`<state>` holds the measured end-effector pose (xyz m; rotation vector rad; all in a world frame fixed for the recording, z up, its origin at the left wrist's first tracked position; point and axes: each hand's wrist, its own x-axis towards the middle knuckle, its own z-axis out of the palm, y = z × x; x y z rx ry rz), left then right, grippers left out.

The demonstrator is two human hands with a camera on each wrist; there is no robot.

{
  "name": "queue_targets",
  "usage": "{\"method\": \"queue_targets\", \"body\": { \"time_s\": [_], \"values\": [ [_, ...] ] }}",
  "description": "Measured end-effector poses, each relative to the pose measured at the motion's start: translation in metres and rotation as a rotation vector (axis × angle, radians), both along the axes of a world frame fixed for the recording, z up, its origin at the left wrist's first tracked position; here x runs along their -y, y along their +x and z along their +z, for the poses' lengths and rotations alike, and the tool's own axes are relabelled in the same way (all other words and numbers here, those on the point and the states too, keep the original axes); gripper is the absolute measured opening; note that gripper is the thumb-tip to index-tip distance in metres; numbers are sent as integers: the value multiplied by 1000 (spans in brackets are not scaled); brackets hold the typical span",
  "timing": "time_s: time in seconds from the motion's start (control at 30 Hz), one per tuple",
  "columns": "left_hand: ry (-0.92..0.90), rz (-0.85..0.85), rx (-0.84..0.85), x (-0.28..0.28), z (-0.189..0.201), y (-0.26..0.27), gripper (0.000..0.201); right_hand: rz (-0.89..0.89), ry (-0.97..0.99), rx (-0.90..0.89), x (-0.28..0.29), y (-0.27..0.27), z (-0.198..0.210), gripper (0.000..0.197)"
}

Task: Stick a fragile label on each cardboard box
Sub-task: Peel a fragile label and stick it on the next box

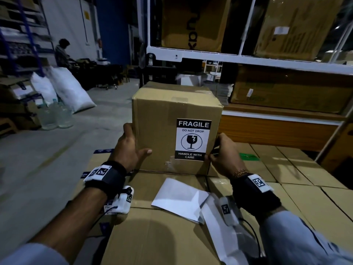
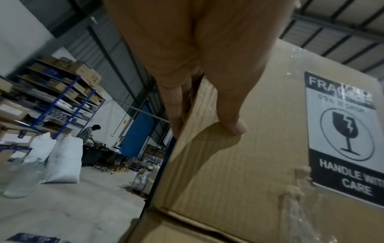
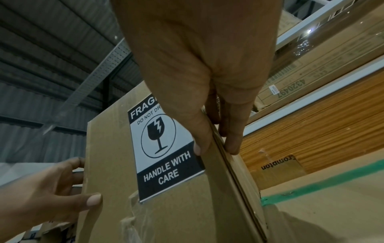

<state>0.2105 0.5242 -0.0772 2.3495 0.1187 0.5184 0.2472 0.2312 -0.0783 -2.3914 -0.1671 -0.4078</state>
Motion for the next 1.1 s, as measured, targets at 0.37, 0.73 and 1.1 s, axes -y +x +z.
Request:
{"method": "queue_targets", "body": {
  "time_s": [0.37,0.73,1.1],
  "values": [
    [67,24,77,4,26,-19,111,61,-218,-162,25,-36,44,52],
    [148,-257,-28,72,55,-127,68,251,-332,-467,81,-125,37,44],
    [252,-204,-351,134,-14,-144,36,282,-356,-371,113,-156,-21,45]
  ]
}}
